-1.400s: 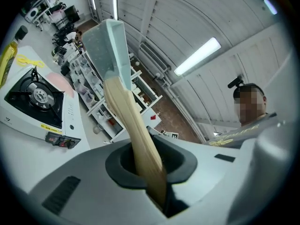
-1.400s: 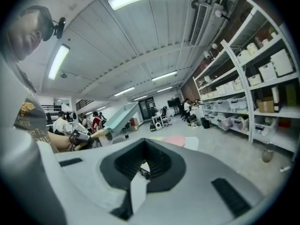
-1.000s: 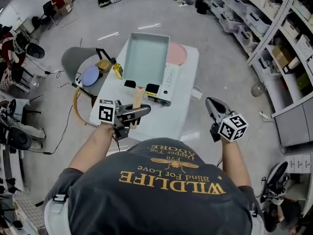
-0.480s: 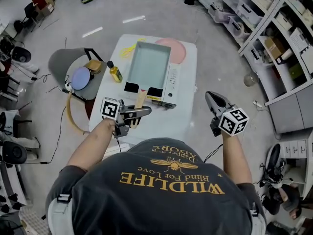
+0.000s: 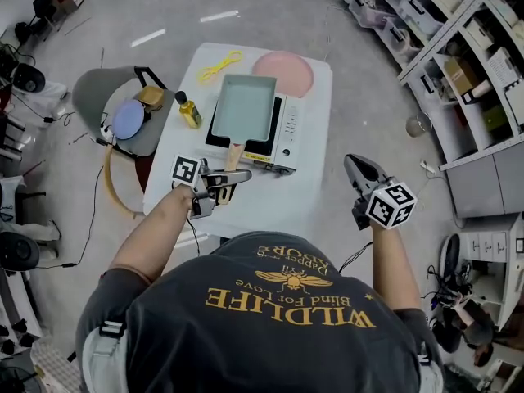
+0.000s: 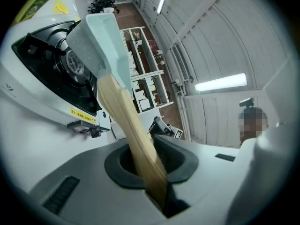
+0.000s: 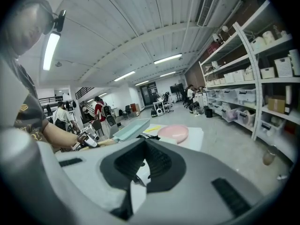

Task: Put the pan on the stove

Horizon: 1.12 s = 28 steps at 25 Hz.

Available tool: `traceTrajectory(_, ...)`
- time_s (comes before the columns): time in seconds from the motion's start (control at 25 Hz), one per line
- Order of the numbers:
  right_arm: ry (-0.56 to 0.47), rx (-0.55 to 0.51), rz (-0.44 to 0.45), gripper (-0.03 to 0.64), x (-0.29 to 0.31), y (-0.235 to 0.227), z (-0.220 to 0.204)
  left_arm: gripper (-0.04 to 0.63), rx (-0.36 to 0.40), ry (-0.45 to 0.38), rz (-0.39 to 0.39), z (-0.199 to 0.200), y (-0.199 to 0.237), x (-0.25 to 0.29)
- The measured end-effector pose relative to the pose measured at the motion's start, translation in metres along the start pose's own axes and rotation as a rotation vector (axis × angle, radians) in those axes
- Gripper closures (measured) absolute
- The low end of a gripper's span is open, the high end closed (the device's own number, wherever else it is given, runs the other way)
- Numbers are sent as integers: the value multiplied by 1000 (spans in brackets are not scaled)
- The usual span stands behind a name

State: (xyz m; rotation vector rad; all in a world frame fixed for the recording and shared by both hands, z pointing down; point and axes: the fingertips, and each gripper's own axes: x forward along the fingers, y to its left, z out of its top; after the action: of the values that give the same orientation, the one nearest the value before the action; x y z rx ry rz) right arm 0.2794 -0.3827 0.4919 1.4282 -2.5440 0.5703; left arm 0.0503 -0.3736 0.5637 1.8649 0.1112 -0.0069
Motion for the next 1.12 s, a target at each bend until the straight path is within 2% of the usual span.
traceTrajectory(0.6, 35, 25, 13, 615, 7, 7, -21, 532, -46, 45, 46, -5, 28, -6)
traceTrajectory(0.92, 44, 26, 18, 615, 6, 9, -23, 529, -100, 28, 67, -3, 35, -4)
traceTrajectory(1.12, 45, 29, 19, 615, 6, 10, -24, 529, -69, 8, 148, 6, 48, -6)
